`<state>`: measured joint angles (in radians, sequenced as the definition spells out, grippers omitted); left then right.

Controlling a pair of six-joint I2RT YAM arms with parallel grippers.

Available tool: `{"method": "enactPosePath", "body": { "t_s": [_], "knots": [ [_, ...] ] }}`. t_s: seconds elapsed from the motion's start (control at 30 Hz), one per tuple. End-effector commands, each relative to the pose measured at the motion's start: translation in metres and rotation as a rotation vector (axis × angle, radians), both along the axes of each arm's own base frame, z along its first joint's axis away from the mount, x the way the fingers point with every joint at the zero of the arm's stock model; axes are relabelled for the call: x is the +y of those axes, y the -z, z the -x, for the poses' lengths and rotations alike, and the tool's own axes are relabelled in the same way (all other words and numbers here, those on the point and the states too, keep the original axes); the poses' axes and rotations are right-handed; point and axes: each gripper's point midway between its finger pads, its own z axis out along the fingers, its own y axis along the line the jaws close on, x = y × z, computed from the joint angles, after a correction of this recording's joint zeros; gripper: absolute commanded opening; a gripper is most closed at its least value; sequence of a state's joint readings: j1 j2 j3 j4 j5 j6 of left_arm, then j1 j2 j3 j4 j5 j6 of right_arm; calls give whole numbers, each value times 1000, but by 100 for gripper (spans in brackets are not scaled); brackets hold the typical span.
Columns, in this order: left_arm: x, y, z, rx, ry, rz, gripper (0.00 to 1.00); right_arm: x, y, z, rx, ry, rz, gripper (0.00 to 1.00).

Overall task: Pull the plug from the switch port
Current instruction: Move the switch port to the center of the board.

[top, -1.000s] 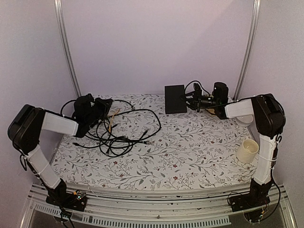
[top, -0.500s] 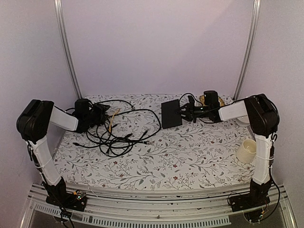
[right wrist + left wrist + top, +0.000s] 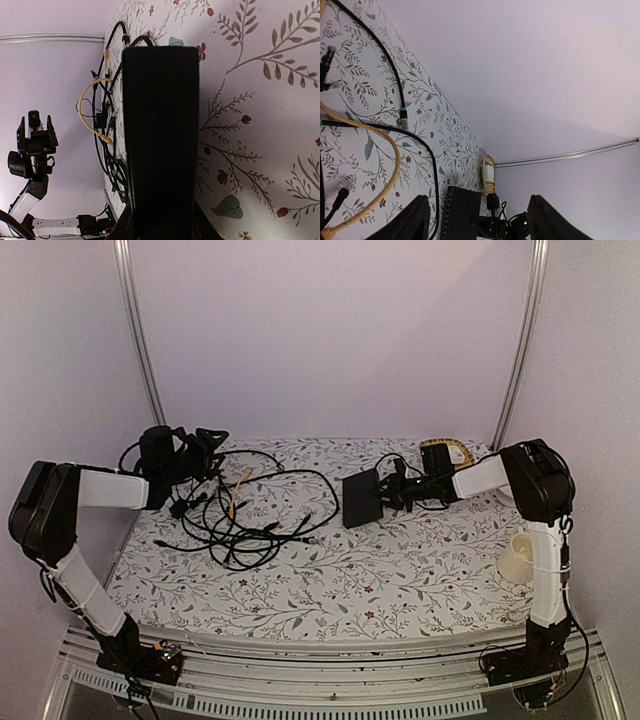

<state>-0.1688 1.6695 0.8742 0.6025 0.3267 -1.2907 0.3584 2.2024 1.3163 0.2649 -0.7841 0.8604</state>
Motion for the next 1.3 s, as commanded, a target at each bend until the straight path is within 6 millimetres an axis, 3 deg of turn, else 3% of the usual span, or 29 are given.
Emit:
{"method": "enactPosePath", "body": {
  "t_s": [0.0,0.17,0.27,0.33,0.5,0.8,1.1,1.27],
  "knots": [
    [-25,-16,19,-48,92,-66,69,17,2,-9,-41,-18,12,2],
    [-42,-21,35,-76,145,-83,69,35,30,-3,34,-36,51,4],
    [-53,-27,43,-99,185,-86,70,41,38,1,74,-28,60,12],
    [-59,-31,48,-114,208,-90,70,44,59,6,126,-19,75,17],
    [-64,-36,60,-140,232,-81,71,58,66,11,162,-30,92,37],
    [-62,-37,83,-166,257,-77,72,98,81,18,190,-103,155,57],
    [-57,-43,95,-191,259,-144,74,142,87,33,193,-181,195,64],
    [-63,-44,96,-198,269,-174,74,176,87,63,193,-255,199,65]
  ]
}}
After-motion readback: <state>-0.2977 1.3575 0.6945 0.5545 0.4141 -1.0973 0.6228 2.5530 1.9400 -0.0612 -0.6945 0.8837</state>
